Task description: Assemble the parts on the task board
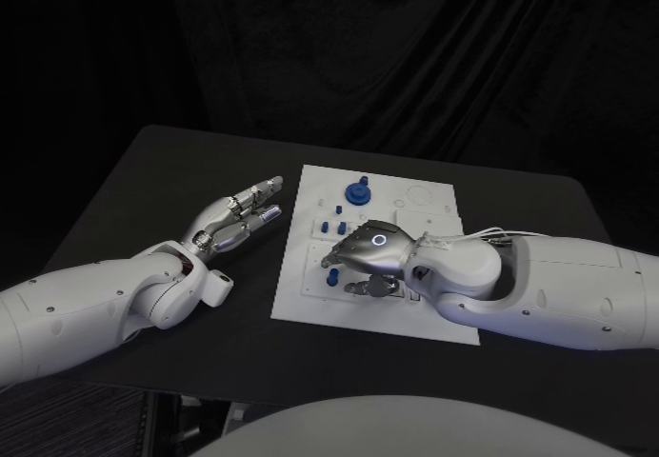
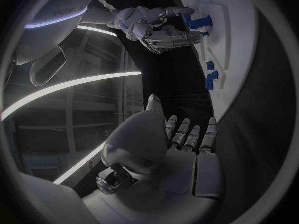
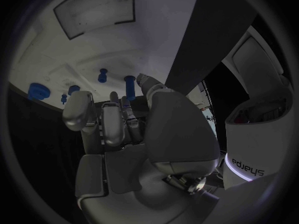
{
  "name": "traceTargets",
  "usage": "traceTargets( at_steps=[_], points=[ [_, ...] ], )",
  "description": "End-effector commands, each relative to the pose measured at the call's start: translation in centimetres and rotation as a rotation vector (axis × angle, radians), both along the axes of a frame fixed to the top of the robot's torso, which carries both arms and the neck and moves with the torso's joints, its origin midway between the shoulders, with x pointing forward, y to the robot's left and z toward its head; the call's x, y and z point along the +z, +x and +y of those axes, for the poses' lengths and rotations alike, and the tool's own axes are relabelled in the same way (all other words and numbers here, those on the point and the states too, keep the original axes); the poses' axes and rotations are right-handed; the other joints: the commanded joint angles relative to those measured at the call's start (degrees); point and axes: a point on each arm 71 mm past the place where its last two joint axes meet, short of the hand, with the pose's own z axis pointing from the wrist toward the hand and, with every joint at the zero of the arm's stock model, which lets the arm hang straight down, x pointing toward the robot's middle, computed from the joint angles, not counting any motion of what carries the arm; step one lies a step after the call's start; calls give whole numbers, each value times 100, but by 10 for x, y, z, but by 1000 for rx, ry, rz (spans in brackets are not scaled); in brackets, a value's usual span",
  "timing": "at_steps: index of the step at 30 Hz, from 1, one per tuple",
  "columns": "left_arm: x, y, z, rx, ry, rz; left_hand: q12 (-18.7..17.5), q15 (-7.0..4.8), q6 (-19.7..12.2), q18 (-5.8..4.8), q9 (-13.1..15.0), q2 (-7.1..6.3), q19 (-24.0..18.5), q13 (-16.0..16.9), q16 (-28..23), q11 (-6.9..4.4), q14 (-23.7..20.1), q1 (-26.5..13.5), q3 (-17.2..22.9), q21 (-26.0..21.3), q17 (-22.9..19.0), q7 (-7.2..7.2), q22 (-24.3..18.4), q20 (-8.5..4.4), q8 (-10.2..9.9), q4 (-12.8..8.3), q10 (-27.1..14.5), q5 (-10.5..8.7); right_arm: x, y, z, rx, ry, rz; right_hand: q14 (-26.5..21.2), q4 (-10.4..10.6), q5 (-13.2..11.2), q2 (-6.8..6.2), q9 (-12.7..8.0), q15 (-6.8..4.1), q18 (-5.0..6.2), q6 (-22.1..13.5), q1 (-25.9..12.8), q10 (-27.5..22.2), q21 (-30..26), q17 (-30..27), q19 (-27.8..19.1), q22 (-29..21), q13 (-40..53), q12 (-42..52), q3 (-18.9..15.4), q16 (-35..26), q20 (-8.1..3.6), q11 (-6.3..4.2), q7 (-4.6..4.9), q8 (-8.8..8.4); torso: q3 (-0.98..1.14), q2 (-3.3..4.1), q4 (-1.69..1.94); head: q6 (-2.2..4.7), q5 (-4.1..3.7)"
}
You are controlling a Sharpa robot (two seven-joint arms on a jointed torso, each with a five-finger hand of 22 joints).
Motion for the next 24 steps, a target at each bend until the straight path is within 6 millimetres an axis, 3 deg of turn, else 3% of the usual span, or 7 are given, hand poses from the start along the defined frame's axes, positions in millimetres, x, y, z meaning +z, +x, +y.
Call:
traceTargets(
  at_steps=[1,11,17,19,20,21,24],
  points=[
    [7,-3,-1,-31,-62,-80,22,23,35,103,5,-10,-2,-5,3,24,-1,49,25,6,6,14,5,51,22,-10,-4,-8,21,2,-11,-48,120,-47,-63,153,24,-33,-45,-3,114,20,123,-113,-103,-67,-59,747,22,90,-132,-47,-6,-8,61,28,4,-2,-4,-1,5],
    [7,-4,3,-18,-56,-82,33,26,62,103,8,-10,2,-4,4,26,5,57,30,9,7,26,12,55,26,-11,-1,-8,87,8,-78,-220,275,-83,-28,334,9,34,-140,1,98,165,413,49,-67,1,-10,775,209,619,-111,6,-15,-40,294,73,5,-8,-8,-1,-3],
    [7,-4,3,-19,-56,-82,40,26,74,103,10,-13,6,-3,5,25,8,60,31,11,8,30,18,57,29,-11,2,-8,94,9,-113,-333,246,-74,-108,391,-8,56,-138,-64,133,665,461,581,-258,-158,-82,733,1196,2274,-60,-98,-51,-254,186,295,7,9,-10,-1,-46],
    [7,-4,2,-20,-57,-82,40,26,74,103,10,-13,6,-3,5,26,8,60,31,12,8,31,18,57,29,-11,2,-8,91,9,-123,-389,212,-56,-166,363,66,-8,-7,-331,94,984,336,1035,-448,-311,-138,686,3667,5213,-181,-227,-225,-608,-90,548,3,6,1,-1,-72],
    [7,-4,2,-20,-57,-82,40,26,73,103,10,-14,7,-3,5,26,9,62,32,12,8,32,20,58,28,-12,2,-8,88,8,-130,-431,190,-42,391,513,13,123,131,-388,6,1164,123,3195,349,904,263,910,6204,7219,-201,536,-294,-586,-139,752,-3,2,8,-1,-78],
    [7,-4,2,-20,-57,-82,40,26,73,103,10,-14,7,-3,5,26,9,62,32,12,8,32,20,58,28,-12,2,-8,85,7,-136,-465,173,-31,769,655,28,222,270,-398,-130,1266,-352,4258,1086,1907,598,1084,7235,7852,-295,1083,-331,-685,-172,918,-5,1,7,-1,-79],
    [7,-4,2,-21,-57,-81,40,26,73,103,10,-14,7,-3,5,26,9,62,32,12,8,32,20,58,28,-12,2,-8,77,6,-145,-536,137,-7,892,695,21,190,499,-425,-216,1421,-835,4514,1585,2249,803,1201,7463,7966,-340,1249,-378,-690,-210,1158,-9,6,-6,-1,-100]
  ],
)
